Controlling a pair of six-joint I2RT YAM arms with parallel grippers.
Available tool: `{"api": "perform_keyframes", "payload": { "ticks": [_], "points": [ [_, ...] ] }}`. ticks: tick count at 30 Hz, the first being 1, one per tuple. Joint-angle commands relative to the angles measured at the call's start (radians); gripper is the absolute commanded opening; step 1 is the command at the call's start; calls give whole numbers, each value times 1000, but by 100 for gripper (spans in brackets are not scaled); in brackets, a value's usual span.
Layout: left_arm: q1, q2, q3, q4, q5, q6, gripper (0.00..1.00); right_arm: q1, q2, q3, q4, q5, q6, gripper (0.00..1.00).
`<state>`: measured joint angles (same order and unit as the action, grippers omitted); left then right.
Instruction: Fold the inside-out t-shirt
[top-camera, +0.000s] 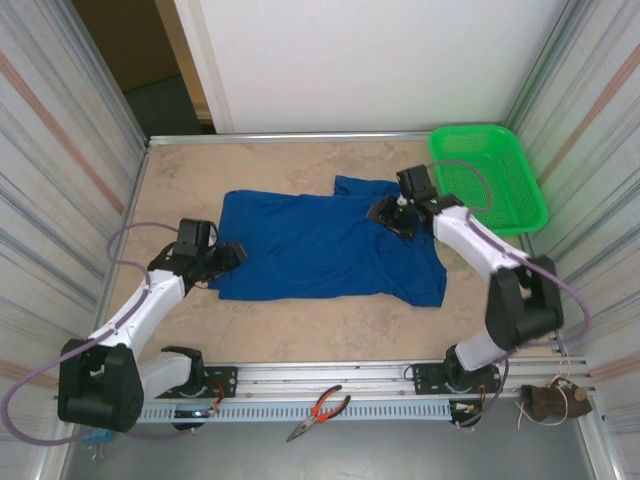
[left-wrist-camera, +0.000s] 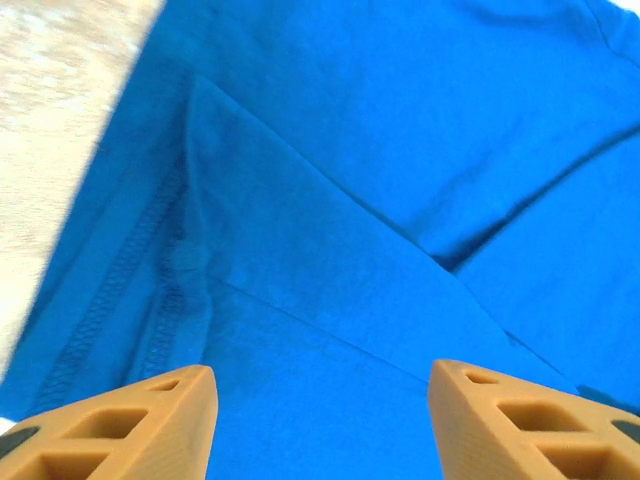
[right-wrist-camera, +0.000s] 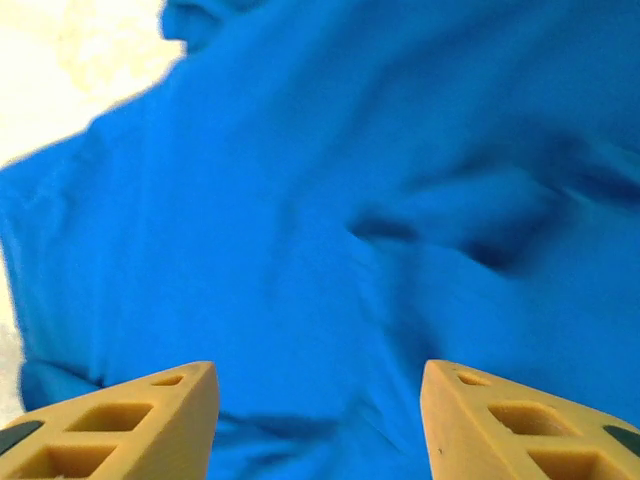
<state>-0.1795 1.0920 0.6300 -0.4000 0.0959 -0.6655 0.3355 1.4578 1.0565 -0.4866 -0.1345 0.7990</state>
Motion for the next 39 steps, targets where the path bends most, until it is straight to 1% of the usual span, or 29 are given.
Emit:
{"api": "perform_keyframes", "payload": {
  "ticks": [1, 3, 4, 5, 7, 10, 13, 15, 19, 24, 26, 28, 29, 30, 31, 32, 33, 39],
  "points": [
    [-9, -62, -47, -75, -130, -65, 57, -24, -162, -120, -177, 151, 11, 60],
    [-14, -79, -72, -76, -143, -84, 56, -40, -257, -192, -237, 196, 26, 65],
    [-19, -82, -82, -79, -145, -93, 55, -52, -302, -227, -270, 210, 41, 70],
    [-27, -83, -89, -82, -150, -101, 53, -65, -337, -260, -286, 209, 50, 72],
    [-64, -83, -106, -88, -182, -127, 50, -99, -402, -331, -305, 185, 70, 73],
    [-135, -83, -127, -107, -253, -177, 47, -129, -451, -411, -304, 161, 88, 74],
    [-205, -74, -152, -120, -341, -236, 45, -140, -453, -463, -268, 122, 100, 73],
    [-229, -59, -165, -123, -382, -267, 44, -141, -440, -479, -245, 109, 102, 72],
    [-233, -7, -177, -100, -413, -279, 42, -142, -405, -499, -205, 95, 109, 71],
    [-233, 66, -167, -63, -439, -267, 38, -143, -365, -510, -153, 92, 127, 67],
    [-233, 89, -165, -43, -445, -267, 34, -144, -346, -509, -140, 104, 135, 63],
    [-233, 106, -160, -36, -453, -266, 27, -149, -332, -510, -129, 111, 137, 49],
    [-233, 111, -155, -36, -457, -263, 22, -152, -328, -509, -127, 117, 138, 39],
    [-233, 111, -152, -34, -462, -256, 12, -159, -327, -510, -127, 123, 138, 25],
    [-234, 109, -148, -33, -466, -249, 4, -168, -330, -510, -127, 122, 138, 14],
    [-229, 101, -142, -38, -469, -240, 0, -181, -334, -510, -129, 121, 140, 4],
    [-223, 88, -136, -43, -467, -230, 0, -194, -348, -512, -133, 121, 141, 0],
    [-167, -40, -103, -100, -448, -172, 0, -272, -492, -512, -200, 147, 156, 0]
  ]
}}
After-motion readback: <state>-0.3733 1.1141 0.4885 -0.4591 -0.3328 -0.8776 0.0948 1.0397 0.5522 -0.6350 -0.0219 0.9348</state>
